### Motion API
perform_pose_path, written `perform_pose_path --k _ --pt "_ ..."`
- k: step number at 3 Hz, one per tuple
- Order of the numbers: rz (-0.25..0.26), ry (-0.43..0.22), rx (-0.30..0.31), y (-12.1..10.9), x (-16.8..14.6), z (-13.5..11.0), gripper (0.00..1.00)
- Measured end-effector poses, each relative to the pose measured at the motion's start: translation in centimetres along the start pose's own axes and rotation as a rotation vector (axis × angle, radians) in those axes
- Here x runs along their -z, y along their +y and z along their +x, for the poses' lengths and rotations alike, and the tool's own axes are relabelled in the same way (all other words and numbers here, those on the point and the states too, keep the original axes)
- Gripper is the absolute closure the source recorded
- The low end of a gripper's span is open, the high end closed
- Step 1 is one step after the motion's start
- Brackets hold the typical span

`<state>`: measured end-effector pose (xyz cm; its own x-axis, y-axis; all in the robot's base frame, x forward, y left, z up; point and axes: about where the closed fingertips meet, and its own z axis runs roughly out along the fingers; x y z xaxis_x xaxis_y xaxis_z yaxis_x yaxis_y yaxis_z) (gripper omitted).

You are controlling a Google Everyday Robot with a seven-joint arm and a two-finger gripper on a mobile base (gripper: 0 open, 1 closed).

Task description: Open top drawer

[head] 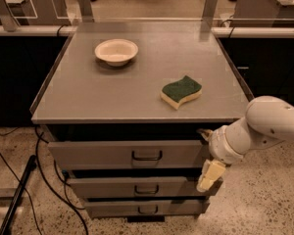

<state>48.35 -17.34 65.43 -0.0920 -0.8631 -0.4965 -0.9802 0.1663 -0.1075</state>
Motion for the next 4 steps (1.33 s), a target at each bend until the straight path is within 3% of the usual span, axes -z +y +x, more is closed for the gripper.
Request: perform_pose_path --k 1,4 --pt "-0.042 0.029 0.000 0.3 0.9 0.2 0.00" --pt "-0.289 0.058 -0.003 4.0 4.2 -0.6 0.00"
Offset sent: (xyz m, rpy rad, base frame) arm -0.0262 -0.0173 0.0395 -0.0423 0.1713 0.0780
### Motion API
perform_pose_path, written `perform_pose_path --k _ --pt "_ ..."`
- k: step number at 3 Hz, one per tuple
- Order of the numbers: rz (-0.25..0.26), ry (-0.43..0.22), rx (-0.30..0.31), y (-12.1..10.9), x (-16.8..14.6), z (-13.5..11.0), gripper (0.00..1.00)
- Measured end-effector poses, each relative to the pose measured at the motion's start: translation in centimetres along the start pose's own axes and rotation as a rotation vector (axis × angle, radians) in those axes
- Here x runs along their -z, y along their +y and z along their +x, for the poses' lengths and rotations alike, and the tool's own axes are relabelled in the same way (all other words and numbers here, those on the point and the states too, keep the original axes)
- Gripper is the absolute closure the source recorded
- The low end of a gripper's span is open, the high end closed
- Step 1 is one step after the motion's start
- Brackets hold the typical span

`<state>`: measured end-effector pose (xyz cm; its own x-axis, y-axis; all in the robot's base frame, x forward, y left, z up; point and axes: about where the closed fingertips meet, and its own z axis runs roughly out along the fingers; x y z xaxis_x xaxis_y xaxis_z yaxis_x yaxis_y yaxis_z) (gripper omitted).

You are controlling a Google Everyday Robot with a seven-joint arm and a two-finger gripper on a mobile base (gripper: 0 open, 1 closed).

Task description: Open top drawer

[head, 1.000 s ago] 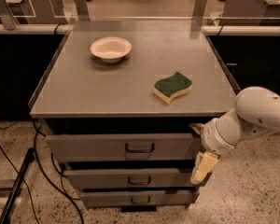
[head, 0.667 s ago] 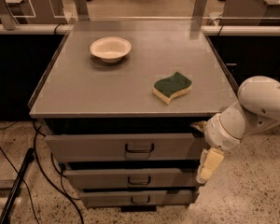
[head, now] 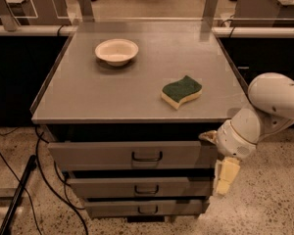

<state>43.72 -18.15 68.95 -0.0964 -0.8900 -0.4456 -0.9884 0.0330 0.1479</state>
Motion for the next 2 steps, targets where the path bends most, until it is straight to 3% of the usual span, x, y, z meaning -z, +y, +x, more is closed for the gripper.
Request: perform_pose_path --k 1,2 --pt "0.000 0.000 0.000 0.00 0.00 0.00 0.00" --pt "0.035 0.012 0.015 -0.04 -0.24 -0.15 0.00"
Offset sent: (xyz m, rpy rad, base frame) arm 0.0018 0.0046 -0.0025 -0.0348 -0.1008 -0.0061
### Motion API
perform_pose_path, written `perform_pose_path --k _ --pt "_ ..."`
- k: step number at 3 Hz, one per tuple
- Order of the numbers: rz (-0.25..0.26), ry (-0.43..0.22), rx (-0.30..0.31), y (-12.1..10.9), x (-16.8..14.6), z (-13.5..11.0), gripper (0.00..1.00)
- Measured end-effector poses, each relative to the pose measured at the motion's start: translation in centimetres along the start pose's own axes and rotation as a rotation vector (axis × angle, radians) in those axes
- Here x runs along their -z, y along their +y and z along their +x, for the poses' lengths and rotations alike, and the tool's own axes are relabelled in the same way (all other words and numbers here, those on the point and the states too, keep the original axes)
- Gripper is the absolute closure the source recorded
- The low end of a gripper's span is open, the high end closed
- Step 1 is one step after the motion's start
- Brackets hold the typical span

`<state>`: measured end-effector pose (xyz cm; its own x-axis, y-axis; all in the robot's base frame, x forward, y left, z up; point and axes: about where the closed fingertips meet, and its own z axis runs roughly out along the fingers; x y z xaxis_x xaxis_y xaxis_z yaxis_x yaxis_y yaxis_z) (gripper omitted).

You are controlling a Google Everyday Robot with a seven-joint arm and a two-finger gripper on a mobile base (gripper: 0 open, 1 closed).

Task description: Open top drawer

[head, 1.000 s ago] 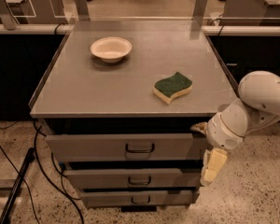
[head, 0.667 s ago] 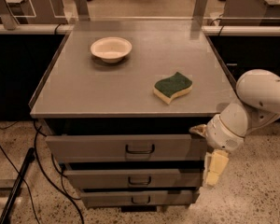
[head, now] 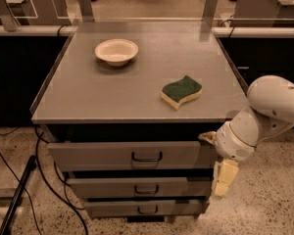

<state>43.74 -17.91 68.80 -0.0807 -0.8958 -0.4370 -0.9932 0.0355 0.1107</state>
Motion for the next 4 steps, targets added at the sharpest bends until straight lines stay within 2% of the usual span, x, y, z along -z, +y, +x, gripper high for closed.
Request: perform_pose_path --k 1,2,3,4 --pt "0.081 0.017 0.048 0.0 -0.3 -0.1 0.00" --pt "0.198 0.025 0.104 -0.6 -0.7 -0.3 0.00" --pt "0.198 0.025 0.104 -0.6 -0.7 -0.3 0.00" --pt "0.249 0.033 0.106 -1.6 -1.0 0.0 0.00"
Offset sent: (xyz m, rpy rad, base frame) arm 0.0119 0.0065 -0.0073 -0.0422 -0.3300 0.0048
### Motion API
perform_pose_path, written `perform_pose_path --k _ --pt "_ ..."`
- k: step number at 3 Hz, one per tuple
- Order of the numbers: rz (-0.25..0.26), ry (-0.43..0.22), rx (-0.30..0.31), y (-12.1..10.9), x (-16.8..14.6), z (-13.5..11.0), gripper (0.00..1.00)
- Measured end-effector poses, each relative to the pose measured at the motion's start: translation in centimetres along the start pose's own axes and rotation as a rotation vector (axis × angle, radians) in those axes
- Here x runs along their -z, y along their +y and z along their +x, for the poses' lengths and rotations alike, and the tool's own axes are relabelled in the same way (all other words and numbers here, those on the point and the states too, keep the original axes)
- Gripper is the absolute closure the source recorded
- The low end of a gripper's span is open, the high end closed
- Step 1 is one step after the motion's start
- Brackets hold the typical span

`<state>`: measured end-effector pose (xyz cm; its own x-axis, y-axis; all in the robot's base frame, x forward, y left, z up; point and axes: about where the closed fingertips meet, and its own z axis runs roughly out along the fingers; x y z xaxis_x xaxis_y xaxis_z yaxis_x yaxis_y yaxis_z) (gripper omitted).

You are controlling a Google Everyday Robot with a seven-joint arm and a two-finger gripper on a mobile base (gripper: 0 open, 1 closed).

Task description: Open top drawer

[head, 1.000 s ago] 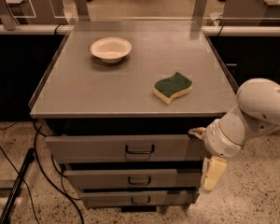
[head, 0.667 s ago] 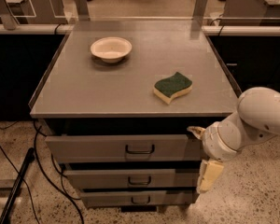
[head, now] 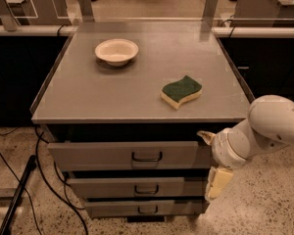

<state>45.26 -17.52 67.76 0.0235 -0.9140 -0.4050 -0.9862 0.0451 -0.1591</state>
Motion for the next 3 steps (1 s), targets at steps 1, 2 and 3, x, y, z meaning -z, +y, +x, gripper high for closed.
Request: perform_pose_path --k 1,2,3 --pt "0.070 0.016 0.012 -1.3 -0.5 0.2 0.00" --pt "0.110 0.029 0.017 -2.5 -0.8 0.3 0.00" --pt "0.118 0.041 0.004 -3.3 -1.4 0.8 0.00"
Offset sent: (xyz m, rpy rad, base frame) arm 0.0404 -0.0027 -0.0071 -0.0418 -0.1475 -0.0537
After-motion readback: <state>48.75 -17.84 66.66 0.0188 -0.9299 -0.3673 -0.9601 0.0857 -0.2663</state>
